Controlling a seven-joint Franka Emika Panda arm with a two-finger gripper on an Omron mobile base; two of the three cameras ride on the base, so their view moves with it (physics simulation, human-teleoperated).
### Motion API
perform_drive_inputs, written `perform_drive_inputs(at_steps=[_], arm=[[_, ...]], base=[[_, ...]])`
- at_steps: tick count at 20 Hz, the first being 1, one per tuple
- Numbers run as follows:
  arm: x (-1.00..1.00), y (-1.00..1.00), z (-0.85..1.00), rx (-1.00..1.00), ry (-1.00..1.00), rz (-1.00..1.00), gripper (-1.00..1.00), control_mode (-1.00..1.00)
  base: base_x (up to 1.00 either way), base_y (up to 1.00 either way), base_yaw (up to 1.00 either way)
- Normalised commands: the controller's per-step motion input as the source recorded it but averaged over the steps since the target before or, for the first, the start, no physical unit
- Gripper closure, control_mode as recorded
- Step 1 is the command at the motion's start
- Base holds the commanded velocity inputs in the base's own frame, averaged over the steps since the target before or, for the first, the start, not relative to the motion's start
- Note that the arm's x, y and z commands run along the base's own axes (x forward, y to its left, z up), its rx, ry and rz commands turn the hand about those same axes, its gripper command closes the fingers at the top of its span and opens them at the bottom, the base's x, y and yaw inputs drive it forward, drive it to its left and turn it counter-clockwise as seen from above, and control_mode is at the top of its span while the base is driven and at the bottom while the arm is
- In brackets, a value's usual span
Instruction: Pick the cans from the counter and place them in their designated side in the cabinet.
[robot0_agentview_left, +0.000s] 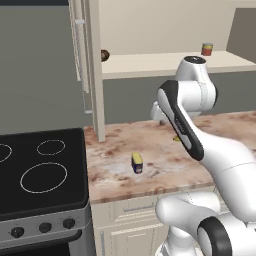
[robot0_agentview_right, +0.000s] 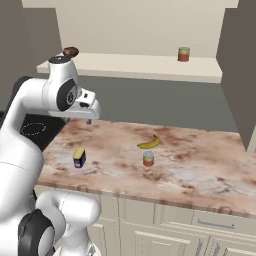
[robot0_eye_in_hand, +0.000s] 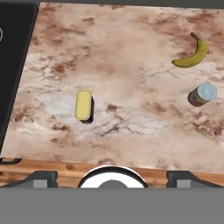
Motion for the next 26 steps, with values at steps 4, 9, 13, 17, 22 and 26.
perform_drive_inputs(at_steps=[4,9,13,17,22,26], arm=[[0.0,0.17,-0.02,0.04,0.0,0.0,-1.0,-1.0],[-0.02,0.21,-0.02,0.02,0.0,0.0,-1.0,-1.0],[-0.06,0.18,-0.04,0.0,0.0,0.0,-1.0,-1.0],[-0.05,0.13,-0.09,0.0,-0.04,0.0,-1.0,-1.0],[0.0,0.04,-0.06,-0.01,-0.07,0.0,-1.0,-1.0],[0.0,0.04,-0.08,0.0,-0.05,0.0,-1.0,-1.0]], base=[[0.0,0.0,0.0],[0.0,0.0,0.0],[0.0,0.0,0.0],[0.0,0.0,0.0],[0.0,0.0,0.0],[0.0,0.0,0.0]])
